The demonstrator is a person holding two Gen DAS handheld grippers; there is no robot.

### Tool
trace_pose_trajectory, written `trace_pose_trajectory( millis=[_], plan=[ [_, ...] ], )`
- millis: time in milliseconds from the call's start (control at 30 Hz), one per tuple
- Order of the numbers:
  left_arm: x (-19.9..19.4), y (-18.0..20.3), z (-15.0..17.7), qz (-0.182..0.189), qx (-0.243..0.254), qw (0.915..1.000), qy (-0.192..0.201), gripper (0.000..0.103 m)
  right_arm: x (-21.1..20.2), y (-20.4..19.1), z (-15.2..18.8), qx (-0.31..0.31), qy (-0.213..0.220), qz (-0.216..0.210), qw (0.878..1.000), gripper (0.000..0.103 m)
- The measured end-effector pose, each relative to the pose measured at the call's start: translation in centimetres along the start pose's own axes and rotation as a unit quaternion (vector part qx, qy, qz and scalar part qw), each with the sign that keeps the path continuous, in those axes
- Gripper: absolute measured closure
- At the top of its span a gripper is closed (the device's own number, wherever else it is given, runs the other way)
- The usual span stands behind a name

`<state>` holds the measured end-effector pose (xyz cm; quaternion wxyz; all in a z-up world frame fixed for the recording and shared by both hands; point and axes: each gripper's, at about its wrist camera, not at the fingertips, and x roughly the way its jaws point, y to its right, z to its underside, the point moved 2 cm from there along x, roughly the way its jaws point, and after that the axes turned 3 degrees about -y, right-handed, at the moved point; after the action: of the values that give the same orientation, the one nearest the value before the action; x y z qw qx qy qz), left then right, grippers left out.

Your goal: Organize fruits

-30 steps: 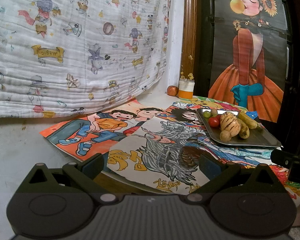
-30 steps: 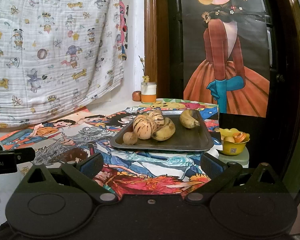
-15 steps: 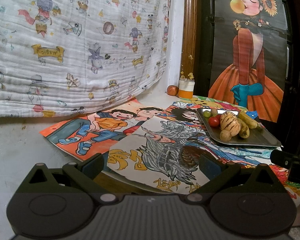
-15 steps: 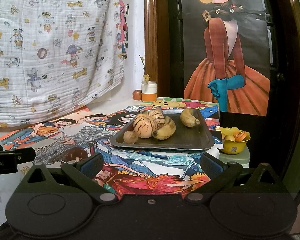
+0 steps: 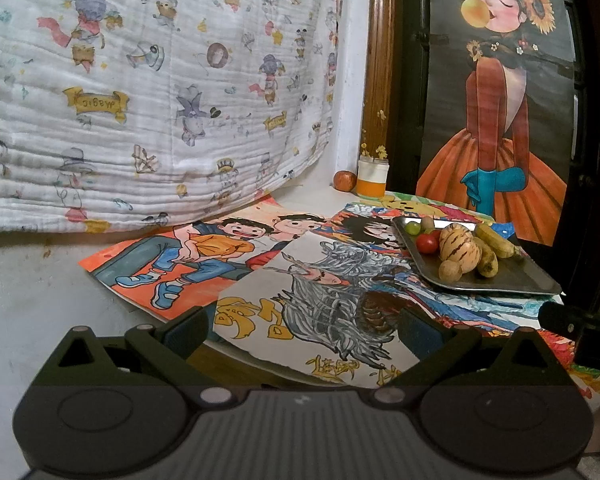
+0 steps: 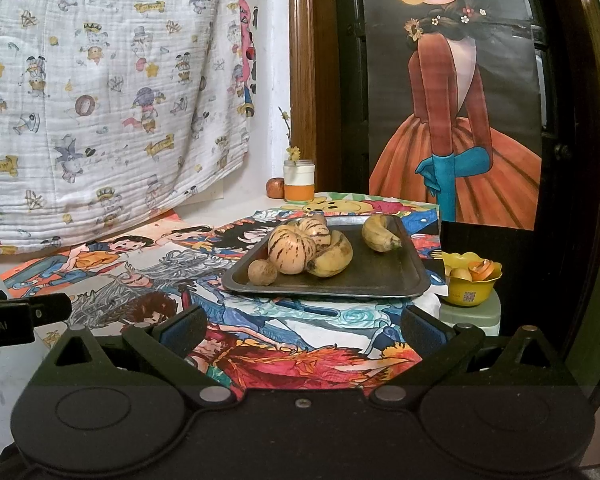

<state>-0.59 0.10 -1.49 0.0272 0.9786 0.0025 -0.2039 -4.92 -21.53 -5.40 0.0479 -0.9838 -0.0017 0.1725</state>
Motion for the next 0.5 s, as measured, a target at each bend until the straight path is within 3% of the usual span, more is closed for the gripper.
trace_pose_trajectory(
  millis=[333,500],
  plan=[
    [-0.15,0.18,0.07,0.000,0.009,0.9999,-0.008,0.000,0.04,0.00,-0.09,0.001,-0.001,0.000,1.000,0.000],
    [-0.76,0.33,-0.05,-0.004,0.012,0.9999,0.007,0.000,-0.08,-0.15,-0.01,0.001,0.000,0.000,1.000,0.000]
  ],
)
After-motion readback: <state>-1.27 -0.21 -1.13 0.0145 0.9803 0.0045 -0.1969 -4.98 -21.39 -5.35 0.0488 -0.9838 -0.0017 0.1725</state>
